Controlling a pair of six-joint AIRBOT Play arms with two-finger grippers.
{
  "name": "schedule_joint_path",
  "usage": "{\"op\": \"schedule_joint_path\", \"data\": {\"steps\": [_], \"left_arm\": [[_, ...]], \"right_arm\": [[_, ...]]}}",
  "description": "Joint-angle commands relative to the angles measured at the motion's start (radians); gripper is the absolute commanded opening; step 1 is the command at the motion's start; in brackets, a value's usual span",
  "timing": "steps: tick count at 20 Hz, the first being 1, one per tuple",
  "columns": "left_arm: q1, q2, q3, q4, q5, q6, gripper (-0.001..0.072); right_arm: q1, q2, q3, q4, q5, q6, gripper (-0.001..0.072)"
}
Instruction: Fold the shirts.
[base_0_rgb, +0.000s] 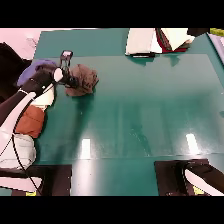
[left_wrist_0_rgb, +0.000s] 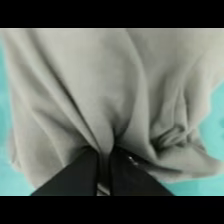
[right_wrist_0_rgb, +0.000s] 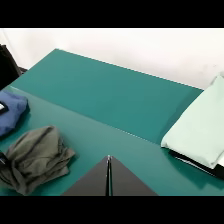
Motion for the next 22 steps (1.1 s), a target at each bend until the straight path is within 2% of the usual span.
{"op": "schedule_joint_path", "data": {"steps": [1,5,8,11,15,16,17,18,19,20,21,22], "left_arm": [[0.001,0.092,0.134,0.077,-0.043,0.006,0.0026],[-0.003,0.373,0.224,0.08,-0.017,0.026,0.0026],[-0.072,0.513,0.224,0.051,-0.051,0.026,0.0026],[-0.234,0.518,0.21,-0.032,-0.079,0.039,0.0026],[-0.451,0.411,0.159,-0.094,-0.076,0.144,0.0029],[-0.486,0.369,0.156,-0.113,-0.058,0.167,0.0085],[-0.505,0.331,0.156,-0.125,-0.022,0.174,0.0371],[-0.511,0.295,0.156,-0.137,0.029,0.173,0.0546],[-0.507,0.269,0.156,-0.136,0.072,0.172,0.0547],[-0.488,0.247,0.156,-0.135,0.107,0.171,0.0547],[-0.455,0.231,0.156,-0.135,0.12,0.153,0.0546],[-0.406,0.213,0.156,-0.136,0.113,0.124,0.0546]], "right_arm": [[-0.044,0.001,0.021,-0.001,0.024,0.001,0.0014],[-0.146,0.001,0.096,-0.002,0.1,0.001,0.0014],[-0.218,0.001,0.122,0.002,0.137,0.005,0.0014],[-0.243,0.001,0.122,0.008,0.146,0.058,0.0014],[-0.236,0.001,0.122,0.008,0.147,0.064,0.0014],[-0.235,0.002,0.122,0.009,0.154,0.064,0.0014],[-0.235,0.001,0.122,0.009,0.164,0.064,0.0014],[-0.236,0.001,0.122,0.009,0.176,0.064,0.0014],[-0.236,0.001,0.122,0.008,0.187,0.064,0.0018],[-0.236,0.002,0.122,0.008,0.193,0.064,0.0091],[-0.236,0.001,0.122,0.008,0.197,0.064,0.0259],[-0.236,0.001,0.122,0.008,0.203,0.064,0.0308]]}}
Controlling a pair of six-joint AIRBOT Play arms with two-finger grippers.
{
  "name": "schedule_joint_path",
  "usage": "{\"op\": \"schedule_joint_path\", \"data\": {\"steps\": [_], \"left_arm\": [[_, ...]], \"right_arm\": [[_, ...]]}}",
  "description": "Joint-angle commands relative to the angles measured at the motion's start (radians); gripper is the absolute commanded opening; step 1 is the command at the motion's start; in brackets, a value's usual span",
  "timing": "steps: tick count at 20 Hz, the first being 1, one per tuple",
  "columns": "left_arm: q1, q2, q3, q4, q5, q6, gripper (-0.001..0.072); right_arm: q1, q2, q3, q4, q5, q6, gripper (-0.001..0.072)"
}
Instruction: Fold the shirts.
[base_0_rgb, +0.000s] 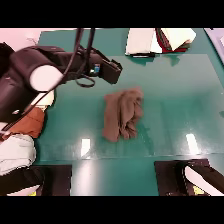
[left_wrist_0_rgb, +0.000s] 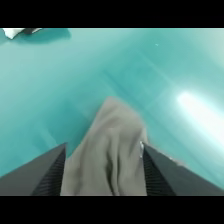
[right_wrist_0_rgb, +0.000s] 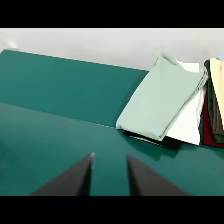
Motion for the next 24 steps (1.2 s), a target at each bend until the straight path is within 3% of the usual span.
{"op": "schedule_joint_path", "data": {"steps": [1,4,9,17,18,19,20,24], "left_arm": [[0.092,-0.082,-0.003,-0.014,0.045,-0.031,0.0547],[0.242,-0.2,-0.004,-0.166,-0.044,-0.042,0.0547],[0.299,-0.449,-0.004,-0.528,-0.09,0.168,0.0549],[0.257,-0.573,-0.002,-0.631,-0.027,0.191,0.0546],[0.257,-0.573,-0.002,-0.63,-0.026,0.191,0.0389],[0.259,-0.573,-0.002,-0.626,-0.026,0.192,0.014],[0.267,-0.571,0.005,-0.61,-0.032,0.192,0.0026],[0.371,-0.511,0.079,-0.555,-0.137,0.218,0.0026]], "right_arm": [[0.0,0.001,0.001,0.001,0.032,0.003,0.0309],[0.0,0.0,0.0,0.0,0.071,0.003,0.0308],[0.0,0.001,-0.041,0.001,0.112,0.003,0.0308],[0.0,0.001,-0.134,0.002,0.145,0.021,0.0308],[0.0,0.001,-0.145,0.002,0.161,0.023,0.0308],[0.0,0.001,-0.155,0.0,0.191,0.023,0.0308],[-0.001,0.001,-0.176,0.0,0.222,0.023,0.0307],[0.0,0.048,-0.41,-0.041,0.287,0.023,0.0308]]}}
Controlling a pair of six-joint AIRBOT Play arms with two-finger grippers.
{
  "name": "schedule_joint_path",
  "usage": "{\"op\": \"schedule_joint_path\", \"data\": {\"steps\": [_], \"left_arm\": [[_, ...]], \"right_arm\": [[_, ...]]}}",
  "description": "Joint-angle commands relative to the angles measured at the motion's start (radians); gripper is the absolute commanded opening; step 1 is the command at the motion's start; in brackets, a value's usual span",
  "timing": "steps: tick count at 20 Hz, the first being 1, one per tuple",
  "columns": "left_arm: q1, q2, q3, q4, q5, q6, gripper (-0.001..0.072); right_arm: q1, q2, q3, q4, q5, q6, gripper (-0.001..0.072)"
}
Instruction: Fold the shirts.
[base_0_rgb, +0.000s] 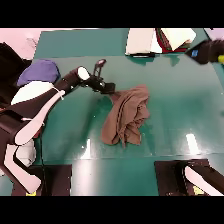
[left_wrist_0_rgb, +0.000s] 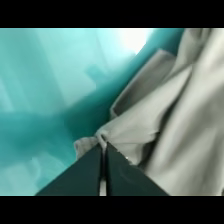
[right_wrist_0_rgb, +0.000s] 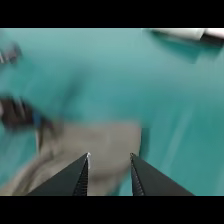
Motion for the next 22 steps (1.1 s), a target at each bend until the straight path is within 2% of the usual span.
{"op": "schedule_joint_path", "data": {"steps": [1,2,3,4,7,10,15,18,20,22], "left_arm": [[0.087,0.077,0.037,0.077,-0.058,0.022,0.0026],[0.114,0.114,0.037,0.119,-0.063,0.022,0.0026],[0.14,0.149,0.037,0.156,-0.075,0.022,0.0026],[0.161,0.174,0.037,0.186,-0.094,0.022,0.0027],[0.194,0.216,0.038,0.252,-0.146,0.022,0.0027],[0.198,0.221,0.037,0.302,-0.189,0.022,0.0026],[0.198,0.221,0.037,0.306,-0.206,0.022,0.0026],[0.198,0.221,0.037,0.309,-0.211,0.022,0.0027],[0.198,0.221,0.037,0.309,-0.209,0.022,0.0027],[0.198,0.221,0.037,0.31,-0.209,0.022,0.0027]], "right_arm": [[0.0,0.038,-0.219,-0.026,0.063,0.001,0.0308],[0.002,0.042,-0.309,-0.014,0.061,0.001,0.0323],[0.009,0.037,-0.388,0.002,0.052,0.001,0.044],[0.027,0.022,-0.467,0.033,0.03,0.0,0.0494],[0.148,-0.066,-0.612,0.201,-0.089,-0.035,0.0496],[0.369,-0.174,-0.636,0.355,-0.227,-0.109,0.0496],[0.661,-0.365,-0.518,0.339,-0.392,-0.131,0.0495],[0.716,-0.45,-0.41,0.234,-0.433,-0.124,0.0491],[0.723,-0.483,-0.363,0.217,-0.428,-0.125,0.047],[0.723,-0.506,-0.341,0.211,-0.442,-0.125,0.0364]]}}
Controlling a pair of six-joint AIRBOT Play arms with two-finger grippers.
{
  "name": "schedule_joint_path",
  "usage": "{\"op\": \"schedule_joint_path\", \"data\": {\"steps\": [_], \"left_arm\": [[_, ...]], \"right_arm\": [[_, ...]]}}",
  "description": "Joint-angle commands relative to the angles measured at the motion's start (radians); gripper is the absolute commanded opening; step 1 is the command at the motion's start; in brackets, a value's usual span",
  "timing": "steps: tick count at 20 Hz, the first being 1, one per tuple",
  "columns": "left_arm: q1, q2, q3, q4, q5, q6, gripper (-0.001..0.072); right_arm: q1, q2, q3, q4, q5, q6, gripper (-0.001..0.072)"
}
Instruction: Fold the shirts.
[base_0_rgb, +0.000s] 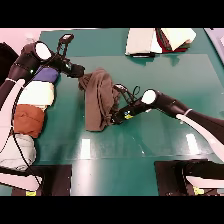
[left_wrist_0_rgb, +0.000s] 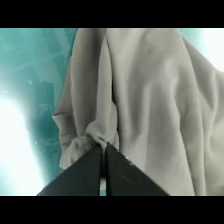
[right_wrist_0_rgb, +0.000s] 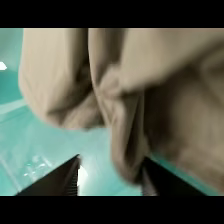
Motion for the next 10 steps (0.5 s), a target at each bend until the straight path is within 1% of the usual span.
{"op": "schedule_joint_path", "data": {"steps": [1,2,3,6,8,10], "left_arm": [[0.001,0.001,0.001,0.007,-0.002,0.0,0.0027],[0.001,0.002,0.002,0.023,-0.003,0.0,0.0026],[0.001,0.01,0.001,0.056,-0.002,-0.005,0.0026],[0.018,0.092,0.014,0.219,0.005,-0.038,0.0026],[0.058,0.191,0.016,0.235,0.038,-0.038,0.0026],[0.104,0.322,0.016,0.236,0.089,-0.037,0.0026]], "right_arm": [[0.026,-0.056,0.056,-0.031,-0.049,-0.003,0.0347],[0.025,-0.056,0.056,-0.034,-0.066,-0.003,0.005],[0.016,-0.044,0.056,-0.032,-0.082,-0.003,0.0013],[-0.072,0.072,0.056,-0.034,-0.071,-0.002,0.0013],[-0.196,0.201,0.063,-0.037,-0.057,-0.002,0.0013],[-0.337,0.325,0.121,-0.089,0.0,0.004,0.0012]]}}
